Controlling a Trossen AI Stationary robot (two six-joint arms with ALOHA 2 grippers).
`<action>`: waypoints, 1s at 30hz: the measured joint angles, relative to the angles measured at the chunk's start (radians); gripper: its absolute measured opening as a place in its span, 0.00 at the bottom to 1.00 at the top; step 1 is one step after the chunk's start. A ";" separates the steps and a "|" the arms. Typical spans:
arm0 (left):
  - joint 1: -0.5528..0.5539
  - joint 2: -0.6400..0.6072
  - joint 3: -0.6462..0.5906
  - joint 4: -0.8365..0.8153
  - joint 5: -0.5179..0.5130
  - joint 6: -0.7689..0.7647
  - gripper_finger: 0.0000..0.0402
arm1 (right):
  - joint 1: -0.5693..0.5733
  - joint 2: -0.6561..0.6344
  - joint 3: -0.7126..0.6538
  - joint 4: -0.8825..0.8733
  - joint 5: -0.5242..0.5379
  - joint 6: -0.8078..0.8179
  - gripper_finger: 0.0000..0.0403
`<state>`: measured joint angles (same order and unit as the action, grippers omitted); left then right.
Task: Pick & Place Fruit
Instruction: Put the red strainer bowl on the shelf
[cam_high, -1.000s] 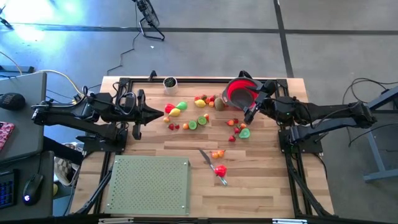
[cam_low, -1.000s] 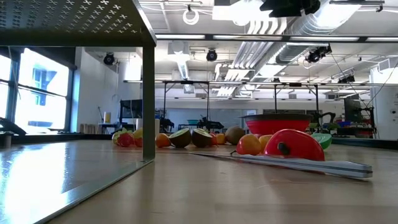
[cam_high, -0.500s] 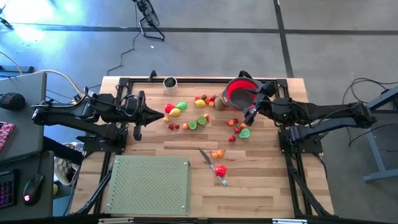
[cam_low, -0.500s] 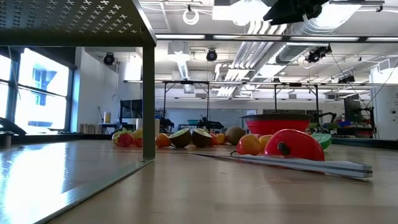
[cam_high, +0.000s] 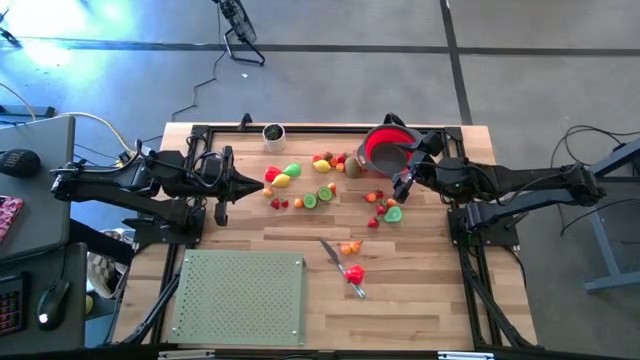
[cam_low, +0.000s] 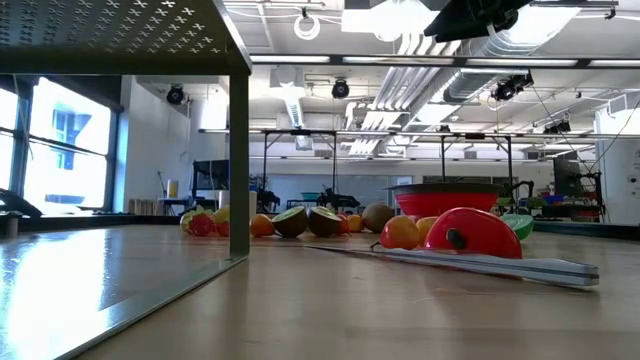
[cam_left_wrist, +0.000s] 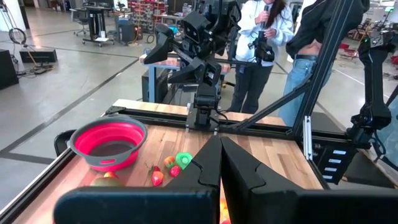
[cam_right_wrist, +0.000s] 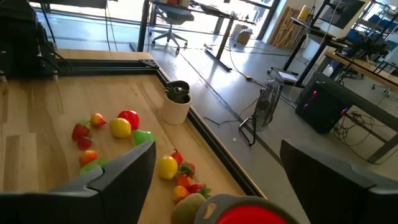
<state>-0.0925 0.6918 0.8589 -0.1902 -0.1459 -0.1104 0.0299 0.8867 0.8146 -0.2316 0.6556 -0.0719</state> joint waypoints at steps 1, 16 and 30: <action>0.000 0.000 0.000 0.000 0.000 0.000 0.00 | 0.000 0.000 0.000 0.000 0.000 0.000 0.83; 0.000 -0.003 0.000 0.000 0.000 0.054 0.00 | -0.024 0.000 0.000 -0.012 0.050 0.082 0.83; 0.000 -0.003 0.000 -0.038 -0.001 0.054 0.00 | -0.193 0.069 0.001 -0.182 -0.191 0.307 0.83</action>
<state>-0.0922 0.6888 0.8589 -0.2285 -0.1467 -0.0563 -0.1633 0.9553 0.8158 -0.4140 0.4649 0.2353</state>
